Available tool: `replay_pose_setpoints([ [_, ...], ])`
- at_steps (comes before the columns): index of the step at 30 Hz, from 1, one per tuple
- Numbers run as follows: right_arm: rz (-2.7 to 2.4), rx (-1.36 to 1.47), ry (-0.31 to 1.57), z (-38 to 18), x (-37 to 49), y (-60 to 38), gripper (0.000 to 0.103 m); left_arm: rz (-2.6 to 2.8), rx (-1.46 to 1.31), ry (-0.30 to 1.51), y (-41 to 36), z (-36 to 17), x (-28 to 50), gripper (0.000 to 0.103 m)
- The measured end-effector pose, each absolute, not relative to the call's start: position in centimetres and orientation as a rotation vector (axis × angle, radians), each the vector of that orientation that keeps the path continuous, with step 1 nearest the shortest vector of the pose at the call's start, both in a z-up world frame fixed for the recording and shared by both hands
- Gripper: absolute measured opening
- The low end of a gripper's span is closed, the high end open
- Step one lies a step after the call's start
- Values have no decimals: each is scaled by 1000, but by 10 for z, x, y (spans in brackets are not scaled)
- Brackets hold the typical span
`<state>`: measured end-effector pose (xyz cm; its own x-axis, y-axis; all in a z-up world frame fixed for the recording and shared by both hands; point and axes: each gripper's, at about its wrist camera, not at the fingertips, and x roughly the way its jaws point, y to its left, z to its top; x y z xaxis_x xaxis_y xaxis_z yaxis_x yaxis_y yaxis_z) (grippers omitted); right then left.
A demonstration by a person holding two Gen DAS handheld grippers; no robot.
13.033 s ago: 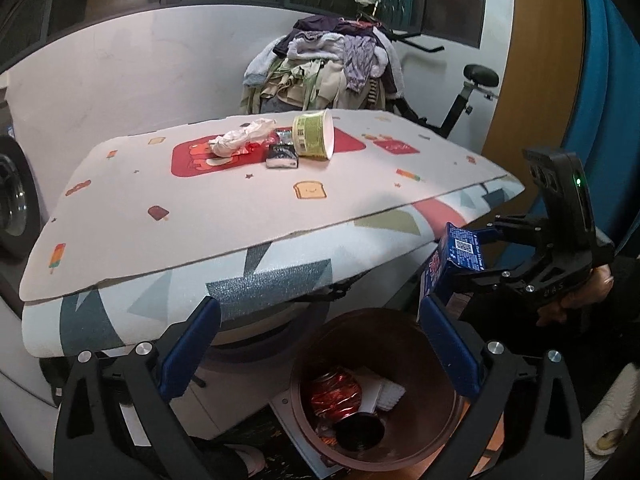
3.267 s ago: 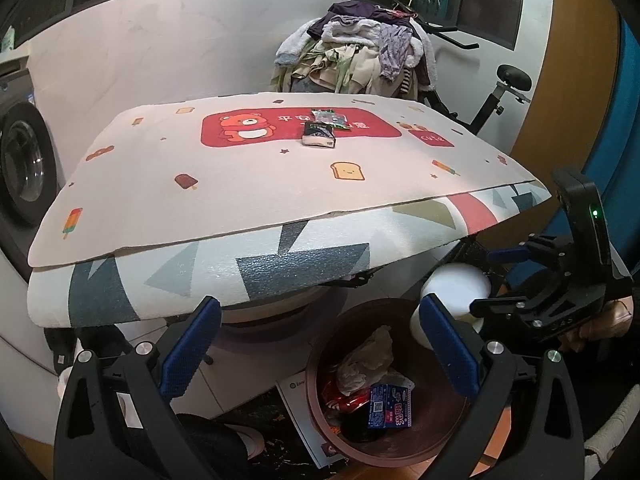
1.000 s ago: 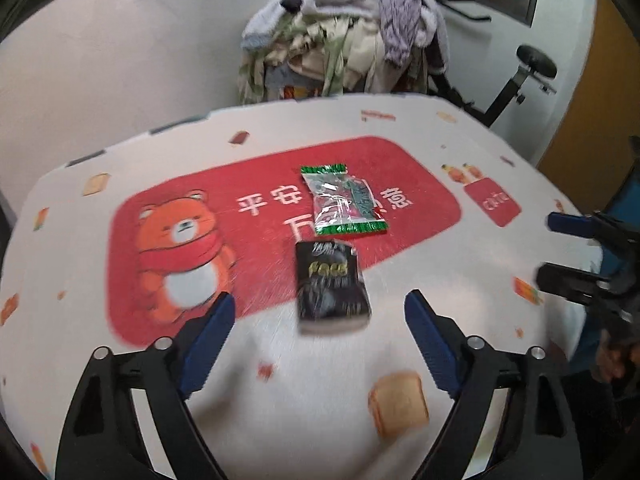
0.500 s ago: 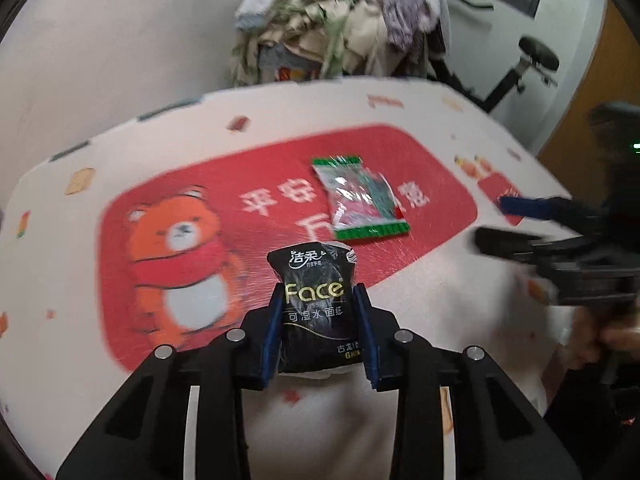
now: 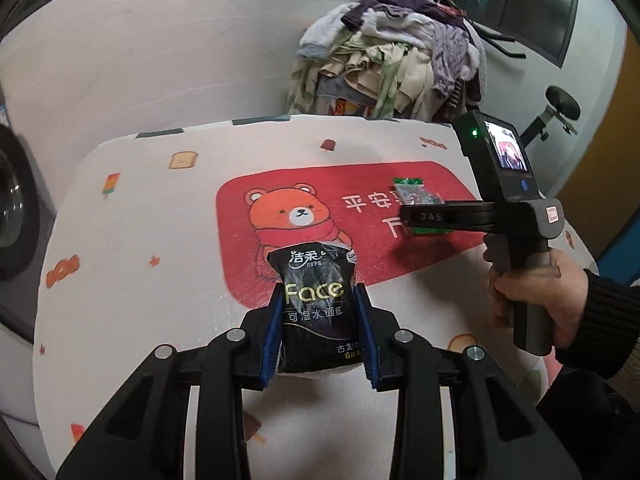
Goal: Collect trash
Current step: 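Grasp the black Face tissue packet with the left gripper while the right gripper grasps the clear candy wrapper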
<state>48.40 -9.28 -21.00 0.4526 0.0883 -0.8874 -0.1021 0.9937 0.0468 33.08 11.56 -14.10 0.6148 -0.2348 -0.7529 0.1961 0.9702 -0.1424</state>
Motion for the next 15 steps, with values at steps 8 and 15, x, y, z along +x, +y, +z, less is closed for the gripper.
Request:
replay_pose_setpoints([
  [8,228,20,1014,-174,441,-127,59,-286,-79,851,102,-132,302,33],
  [15,302,0,935,-140,375,-173,59,-334,-67,845,73,-127,259,33],
])
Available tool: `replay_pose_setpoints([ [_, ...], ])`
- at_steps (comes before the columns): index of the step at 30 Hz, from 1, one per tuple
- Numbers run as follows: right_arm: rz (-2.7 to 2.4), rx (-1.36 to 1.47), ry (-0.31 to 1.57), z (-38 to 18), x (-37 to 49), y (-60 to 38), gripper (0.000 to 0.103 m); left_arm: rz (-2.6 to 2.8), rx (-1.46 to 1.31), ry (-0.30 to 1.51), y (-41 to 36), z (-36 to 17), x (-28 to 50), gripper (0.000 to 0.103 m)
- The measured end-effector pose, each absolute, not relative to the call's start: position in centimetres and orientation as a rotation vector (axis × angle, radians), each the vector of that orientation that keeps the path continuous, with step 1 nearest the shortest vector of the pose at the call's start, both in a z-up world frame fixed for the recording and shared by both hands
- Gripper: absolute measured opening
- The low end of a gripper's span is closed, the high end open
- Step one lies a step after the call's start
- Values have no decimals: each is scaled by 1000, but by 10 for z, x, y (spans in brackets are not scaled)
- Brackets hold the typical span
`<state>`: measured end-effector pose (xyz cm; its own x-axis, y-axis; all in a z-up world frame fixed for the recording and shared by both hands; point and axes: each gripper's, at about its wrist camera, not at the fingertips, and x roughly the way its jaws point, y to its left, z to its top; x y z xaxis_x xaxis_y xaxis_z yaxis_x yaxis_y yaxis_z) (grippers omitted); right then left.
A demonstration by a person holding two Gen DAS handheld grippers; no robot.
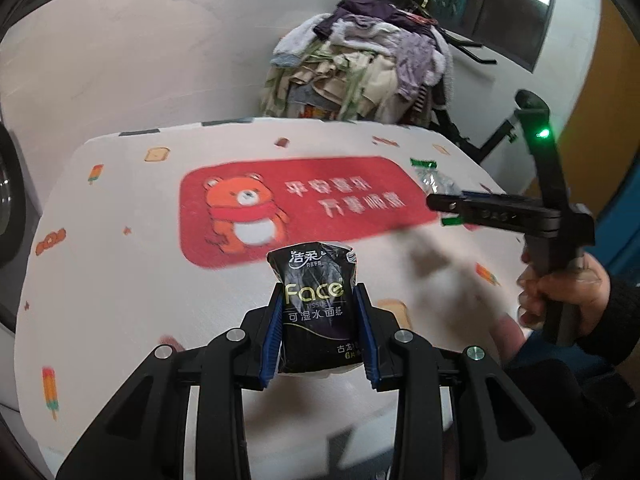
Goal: Collect trash
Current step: 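Grasp the black Face tissue packet with the left gripper while the right gripper grasps the clear candy wrapper, then lower the black packet and candy wrapper into the brown bin and release both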
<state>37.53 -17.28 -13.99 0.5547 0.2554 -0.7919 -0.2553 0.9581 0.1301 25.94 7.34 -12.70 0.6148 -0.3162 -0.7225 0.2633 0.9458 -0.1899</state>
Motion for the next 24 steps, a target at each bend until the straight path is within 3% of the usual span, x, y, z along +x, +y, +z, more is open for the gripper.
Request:
replay_pose_setpoints([
  [24,499,-58,792,-114,175,-216,59,-413,-13,797,24,-129,103,33],
])
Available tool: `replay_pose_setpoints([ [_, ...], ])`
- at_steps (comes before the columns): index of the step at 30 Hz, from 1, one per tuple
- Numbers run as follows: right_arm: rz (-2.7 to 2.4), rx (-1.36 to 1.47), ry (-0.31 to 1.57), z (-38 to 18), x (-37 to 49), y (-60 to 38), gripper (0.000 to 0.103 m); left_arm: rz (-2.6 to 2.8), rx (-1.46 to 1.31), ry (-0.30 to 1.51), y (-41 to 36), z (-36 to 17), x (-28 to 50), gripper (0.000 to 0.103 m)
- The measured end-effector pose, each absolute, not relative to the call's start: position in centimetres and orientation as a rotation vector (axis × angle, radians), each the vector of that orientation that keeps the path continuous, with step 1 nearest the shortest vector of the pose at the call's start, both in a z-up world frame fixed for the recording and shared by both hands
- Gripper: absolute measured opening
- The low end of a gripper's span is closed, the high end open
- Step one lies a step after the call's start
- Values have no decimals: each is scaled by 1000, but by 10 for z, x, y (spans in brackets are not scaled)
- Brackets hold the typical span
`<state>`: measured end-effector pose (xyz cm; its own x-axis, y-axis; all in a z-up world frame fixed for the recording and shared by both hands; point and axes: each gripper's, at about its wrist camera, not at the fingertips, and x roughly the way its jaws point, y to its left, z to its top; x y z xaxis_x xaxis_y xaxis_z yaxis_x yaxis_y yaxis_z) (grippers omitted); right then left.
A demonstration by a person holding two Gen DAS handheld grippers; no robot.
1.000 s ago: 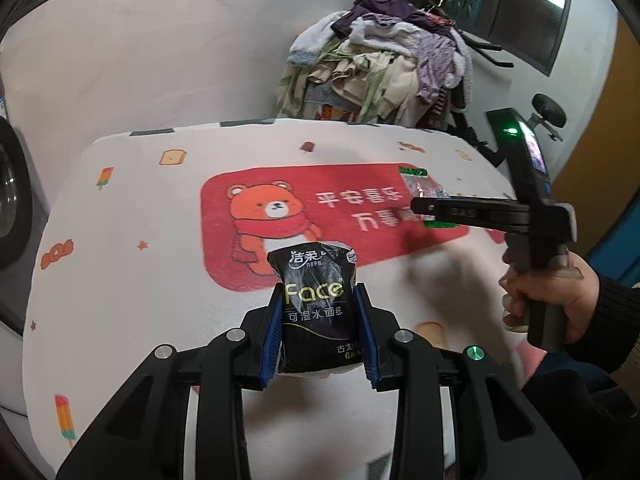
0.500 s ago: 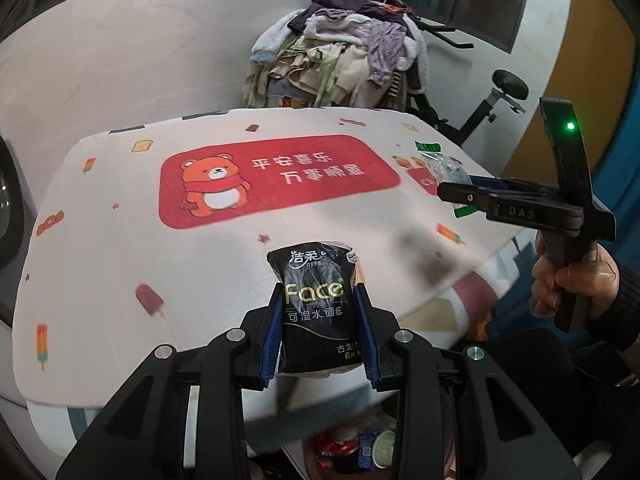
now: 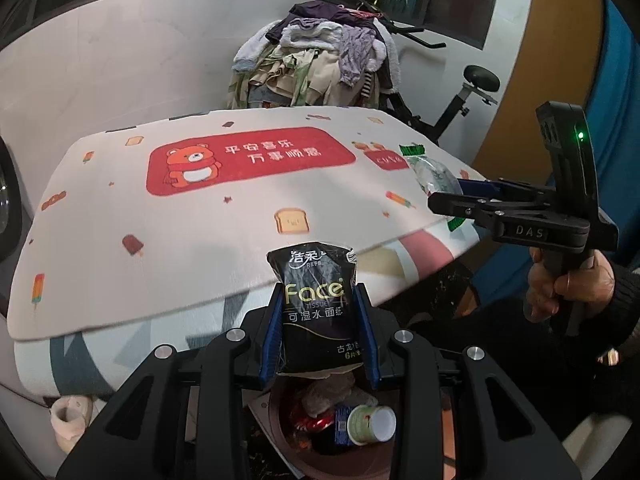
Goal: Collect trash
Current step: 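Lower the black packet and candy wrapper into the brown bin and release both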
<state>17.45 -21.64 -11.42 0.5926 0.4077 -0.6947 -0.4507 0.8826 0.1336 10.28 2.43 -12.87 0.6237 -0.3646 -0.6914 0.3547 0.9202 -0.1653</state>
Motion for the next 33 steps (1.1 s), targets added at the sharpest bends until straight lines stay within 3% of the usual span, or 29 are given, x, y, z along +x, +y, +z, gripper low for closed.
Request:
replay_pose_setpoints([
  [28,636,-246,937,-193,102,-181,61,-428,-79,847,40,-181,62,34],
  [31,628,-247,944,-196,102,-181,67,-440,-80,856,37,-183,61,35],
  [33,628,-241,943,-197,102,-181,77,-441,-82,867,35,-186,62,35],
])
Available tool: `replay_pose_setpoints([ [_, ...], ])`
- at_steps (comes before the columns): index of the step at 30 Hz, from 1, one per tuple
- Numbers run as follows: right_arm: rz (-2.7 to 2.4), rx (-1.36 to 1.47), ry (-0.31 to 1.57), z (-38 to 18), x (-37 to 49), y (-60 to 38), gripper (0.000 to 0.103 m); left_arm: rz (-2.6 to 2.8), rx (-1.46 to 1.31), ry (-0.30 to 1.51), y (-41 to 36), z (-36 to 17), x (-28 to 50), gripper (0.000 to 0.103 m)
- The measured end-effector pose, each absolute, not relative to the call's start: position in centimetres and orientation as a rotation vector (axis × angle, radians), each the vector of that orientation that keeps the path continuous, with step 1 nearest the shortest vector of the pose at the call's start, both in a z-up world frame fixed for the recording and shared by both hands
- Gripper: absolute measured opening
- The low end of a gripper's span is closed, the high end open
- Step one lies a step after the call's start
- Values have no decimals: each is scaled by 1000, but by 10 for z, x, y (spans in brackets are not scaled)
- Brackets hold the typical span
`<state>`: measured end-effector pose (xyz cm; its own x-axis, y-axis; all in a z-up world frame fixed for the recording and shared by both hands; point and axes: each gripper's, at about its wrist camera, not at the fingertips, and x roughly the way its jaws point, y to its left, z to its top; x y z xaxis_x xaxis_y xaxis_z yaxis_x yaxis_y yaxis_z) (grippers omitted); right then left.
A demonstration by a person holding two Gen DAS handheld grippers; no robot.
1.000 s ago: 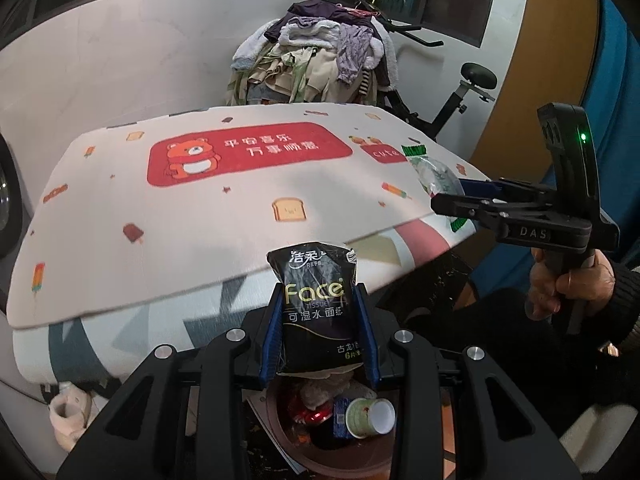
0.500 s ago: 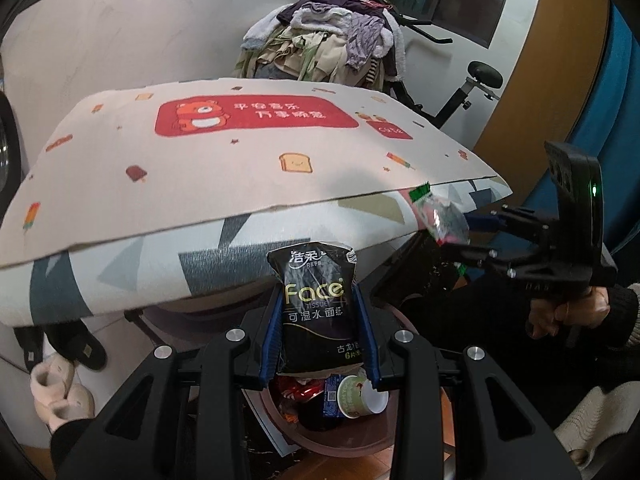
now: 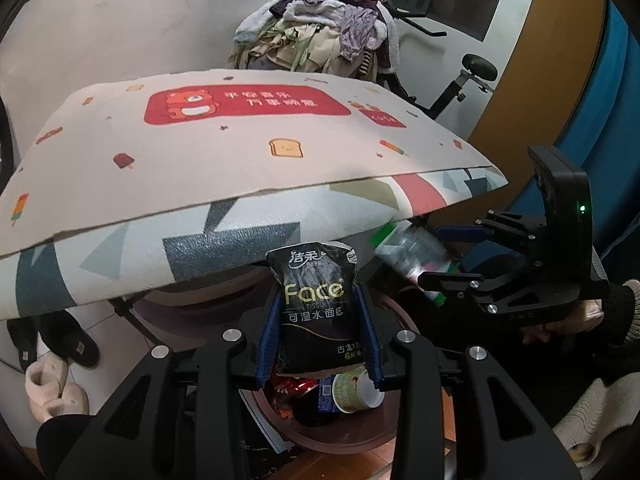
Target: Collect trash
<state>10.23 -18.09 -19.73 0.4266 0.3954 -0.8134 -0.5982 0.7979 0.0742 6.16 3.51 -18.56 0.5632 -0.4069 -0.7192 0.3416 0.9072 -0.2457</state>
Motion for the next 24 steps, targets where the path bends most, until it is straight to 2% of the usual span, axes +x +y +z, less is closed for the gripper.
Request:
replay_pose_setpoints([
  [6,589,-216,924,-196,105,-185,86,-458,-46,898,22,-195,64,35],
  [15,509,-126,916,-194,116,-205,89,-494,27,954,4,-210,67,36],
  [18,502,-113,921,-194,118,-207,89,-500,48,963,-1,-213,67,46],
  [20,501,-113,923,-195,118,-207,90,-497,61,961,-2,-213,66,67],
  [24,500,-119,926,-196,119,-206,90,-479,58,949,0,-212,67,79],
])
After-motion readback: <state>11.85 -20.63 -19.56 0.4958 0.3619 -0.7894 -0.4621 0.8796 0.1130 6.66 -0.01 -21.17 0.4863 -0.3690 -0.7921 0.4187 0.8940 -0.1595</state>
